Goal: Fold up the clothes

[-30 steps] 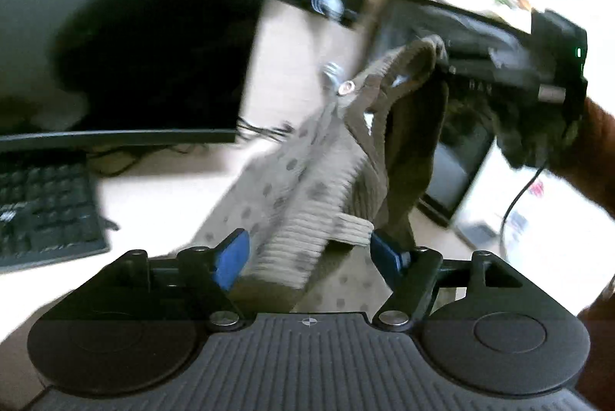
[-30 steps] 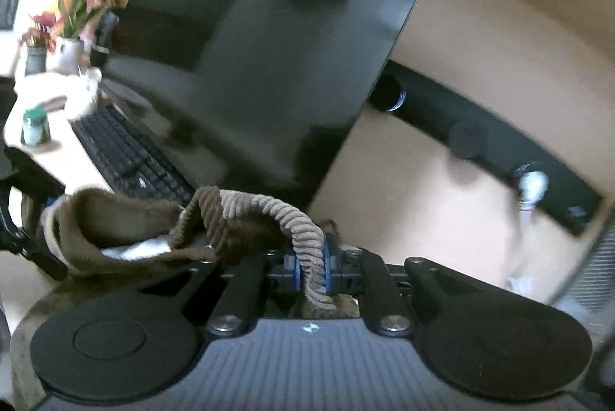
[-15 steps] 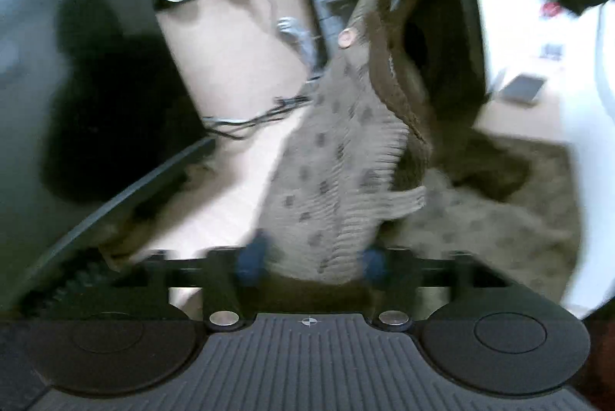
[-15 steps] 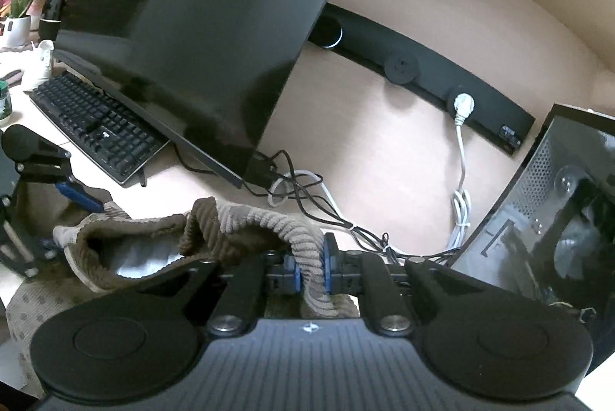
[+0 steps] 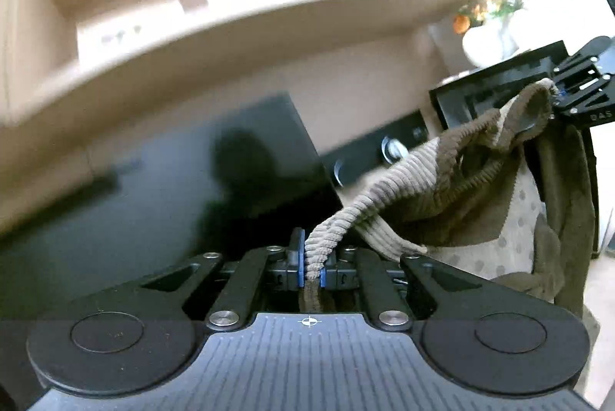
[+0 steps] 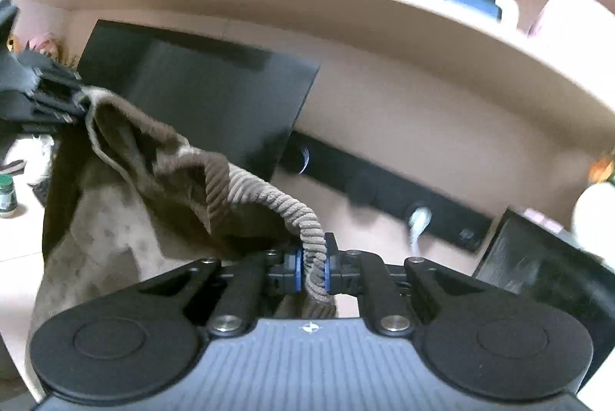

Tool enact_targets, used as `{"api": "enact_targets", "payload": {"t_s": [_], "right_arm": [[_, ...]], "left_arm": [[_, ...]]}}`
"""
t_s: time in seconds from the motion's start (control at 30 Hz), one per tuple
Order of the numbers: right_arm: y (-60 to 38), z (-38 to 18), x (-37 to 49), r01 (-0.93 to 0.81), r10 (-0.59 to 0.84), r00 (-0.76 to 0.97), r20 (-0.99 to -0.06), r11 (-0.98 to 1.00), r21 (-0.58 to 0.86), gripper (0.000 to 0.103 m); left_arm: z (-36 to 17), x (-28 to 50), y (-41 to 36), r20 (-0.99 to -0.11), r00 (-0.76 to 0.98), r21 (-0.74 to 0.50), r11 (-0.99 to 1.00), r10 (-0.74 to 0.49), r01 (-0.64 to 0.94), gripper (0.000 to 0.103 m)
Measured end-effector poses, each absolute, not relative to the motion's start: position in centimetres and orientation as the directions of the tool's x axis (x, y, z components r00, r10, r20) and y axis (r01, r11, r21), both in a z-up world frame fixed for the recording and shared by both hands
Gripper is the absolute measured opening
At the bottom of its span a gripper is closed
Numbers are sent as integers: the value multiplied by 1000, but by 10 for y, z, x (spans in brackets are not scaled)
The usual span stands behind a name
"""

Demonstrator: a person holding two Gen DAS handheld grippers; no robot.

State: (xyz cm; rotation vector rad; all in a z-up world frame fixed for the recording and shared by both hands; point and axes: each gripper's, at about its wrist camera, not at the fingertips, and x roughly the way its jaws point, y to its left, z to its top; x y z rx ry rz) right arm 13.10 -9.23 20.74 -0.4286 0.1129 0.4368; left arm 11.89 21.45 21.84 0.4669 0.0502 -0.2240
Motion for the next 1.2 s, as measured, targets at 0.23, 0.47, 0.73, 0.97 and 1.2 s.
{"api": "enact_targets", "payload": {"t_s": [0.23, 0.47, 0.73, 0.97, 1.2], "right_arm": [[-97, 256, 46, -385, 405, 913, -46, 821, -422, 9], [-106, 279, -13, -356, 406, 914, 10, 813, -460, 9], [-110, 254, 72, -444, 411, 896, -170, 807, -390, 9], [-91, 139, 285, -454, 282, 840, -463, 832, -317, 40], [-110, 63, 330, -390, 217, 815, -537, 891, -232, 74]], "left_arm": [[281, 30, 212, 53, 960, 542, 815, -276, 205, 8], [290, -3, 211, 57, 944, 501, 827, -326, 255, 9], [234, 81, 197, -110, 956, 478, 829, -271, 290, 10], [116, 263, 181, -375, 925, 376, 901, -65, 216, 14], [58, 287, 232, -586, 806, 90, 982, -83, 167, 51]]}}
